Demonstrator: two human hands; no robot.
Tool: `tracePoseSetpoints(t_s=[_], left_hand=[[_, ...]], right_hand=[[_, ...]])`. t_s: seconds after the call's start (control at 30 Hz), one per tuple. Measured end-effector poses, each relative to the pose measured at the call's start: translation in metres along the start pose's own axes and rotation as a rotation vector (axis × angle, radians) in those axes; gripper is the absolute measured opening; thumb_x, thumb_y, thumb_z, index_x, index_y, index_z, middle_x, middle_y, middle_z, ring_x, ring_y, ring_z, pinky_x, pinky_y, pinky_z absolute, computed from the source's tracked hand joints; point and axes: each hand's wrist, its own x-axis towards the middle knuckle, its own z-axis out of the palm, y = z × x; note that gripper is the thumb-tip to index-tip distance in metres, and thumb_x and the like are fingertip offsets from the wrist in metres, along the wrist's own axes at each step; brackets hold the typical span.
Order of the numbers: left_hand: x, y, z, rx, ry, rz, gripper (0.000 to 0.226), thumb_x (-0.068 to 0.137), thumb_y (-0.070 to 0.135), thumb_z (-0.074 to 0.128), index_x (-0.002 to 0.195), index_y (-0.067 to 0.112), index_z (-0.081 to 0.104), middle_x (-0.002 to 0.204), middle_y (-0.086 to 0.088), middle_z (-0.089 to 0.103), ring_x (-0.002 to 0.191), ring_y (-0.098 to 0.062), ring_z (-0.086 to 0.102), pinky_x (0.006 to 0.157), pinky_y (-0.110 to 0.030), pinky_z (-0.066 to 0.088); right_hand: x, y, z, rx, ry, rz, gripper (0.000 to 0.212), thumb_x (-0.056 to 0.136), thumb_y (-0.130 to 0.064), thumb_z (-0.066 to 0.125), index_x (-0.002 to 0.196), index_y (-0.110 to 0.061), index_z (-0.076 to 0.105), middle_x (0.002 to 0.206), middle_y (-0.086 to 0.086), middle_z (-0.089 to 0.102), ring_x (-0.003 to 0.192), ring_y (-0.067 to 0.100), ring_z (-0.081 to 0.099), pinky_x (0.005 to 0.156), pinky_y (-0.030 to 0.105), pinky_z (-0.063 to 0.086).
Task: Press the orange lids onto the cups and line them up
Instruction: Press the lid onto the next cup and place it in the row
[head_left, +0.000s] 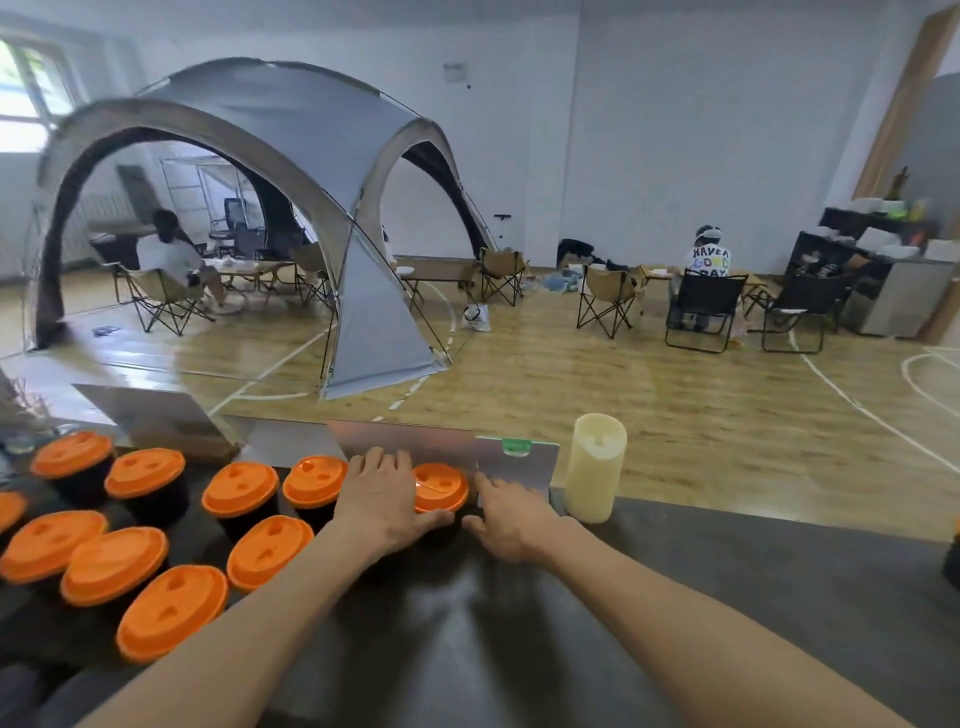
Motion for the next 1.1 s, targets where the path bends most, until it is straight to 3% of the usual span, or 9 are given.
tracePoseSetpoints(t_s=[0.1, 0.3, 0.5, 0.63, 0.8, 0.97, 1.1], left_hand=[[0.011, -0.003, 0.005, 0.059, -0.058, 0.013, 0.097, 0.067, 0.095, 0.04, 0.121, 0.017, 0.059, 0.125, -0.005, 0.062, 0.116, -0.026, 0.05, 0.099, -0.041, 0.036], [0.014, 0.002, 0.002, 0.054, -0.029, 0.101, 0.082, 0.072, 0.09, 0.043, 0.111, 0.021, 0.066, 0.119, -0.002, 0.066, 0.112, -0.022, 0.049, 0.098, -0.04, 0.033], [-0.002, 0.02, -0.008, -0.192, -0.074, 0.388, 0.09, 0.065, 0.086, 0.055, 0.136, 0.031, 0.05, 0.142, 0.01, 0.049, 0.137, -0.012, 0.026, 0.112, -0.034, 0.019], [-0.01, 0.058, -0.008, -0.301, -0.156, 0.522, 0.094, 0.062, 0.085, 0.06, 0.141, 0.038, 0.041, 0.148, 0.012, 0.04, 0.138, -0.009, 0.019, 0.111, -0.03, 0.016], [-0.014, 0.13, -0.007, -0.461, -0.27, 0.665, 0.088, 0.062, 0.084, 0.065, 0.138, 0.054, 0.033, 0.147, 0.026, 0.036, 0.137, 0.001, 0.01, 0.11, -0.03, 0.01], [-0.018, 0.187, -0.008, -0.512, -0.396, 0.748, 0.087, 0.066, 0.078, 0.068, 0.141, 0.051, 0.033, 0.149, 0.024, 0.035, 0.133, 0.008, 0.01, 0.114, -0.036, 0.009], [-0.024, 0.204, -0.003, -0.506, -0.42, 0.775, 0.087, 0.069, 0.073, 0.069, 0.143, 0.052, 0.029, 0.152, 0.022, 0.032, 0.127, 0.012, 0.006, 0.11, -0.029, 0.007]], right_hand=[[0.01, -0.003, 0.003, -0.06, -0.044, -0.016, 0.063, 0.102, -0.038, 0.048, 0.154, -0.013, 0.023, 0.154, 0.014, 0.04, 0.137, 0.036, 0.04, 0.11, 0.049, 0.034], [0.004, 0.012, 0.003, -0.118, -0.037, -0.069, 0.065, 0.1, -0.044, 0.049, 0.153, -0.018, 0.024, 0.157, 0.01, 0.035, 0.14, 0.033, 0.036, 0.112, 0.049, 0.03], [-0.041, 0.057, -0.017, -0.035, -0.041, -0.131, 0.094, 0.092, -0.072, 0.044, 0.16, -0.022, 0.002, 0.167, 0.0, 0.013, 0.151, 0.024, 0.017, 0.12, 0.043, 0.017], [-0.09, 0.095, -0.034, -0.079, -0.104, -0.098, 0.104, 0.084, -0.083, 0.044, 0.16, -0.027, -0.001, 0.168, -0.005, 0.007, 0.152, 0.018, 0.012, 0.122, 0.041, 0.012], [-0.151, 0.145, -0.036, -0.072, -0.164, -0.021, 0.115, 0.071, -0.094, 0.043, 0.158, -0.037, -0.006, 0.167, -0.01, 0.007, 0.152, 0.016, 0.011, 0.12, 0.041, 0.009], [-0.19, 0.19, -0.029, -0.031, -0.194, 0.061, 0.115, 0.068, -0.096, 0.044, 0.157, -0.042, -0.006, 0.167, -0.013, 0.009, 0.151, 0.013, 0.012, 0.119, 0.04, 0.011], [-0.202, 0.206, -0.025, -0.009, -0.215, 0.067, 0.11, 0.07, -0.095, 0.043, 0.156, -0.046, -0.004, 0.166, -0.015, 0.009, 0.151, 0.012, 0.014, 0.117, 0.038, 0.011]])
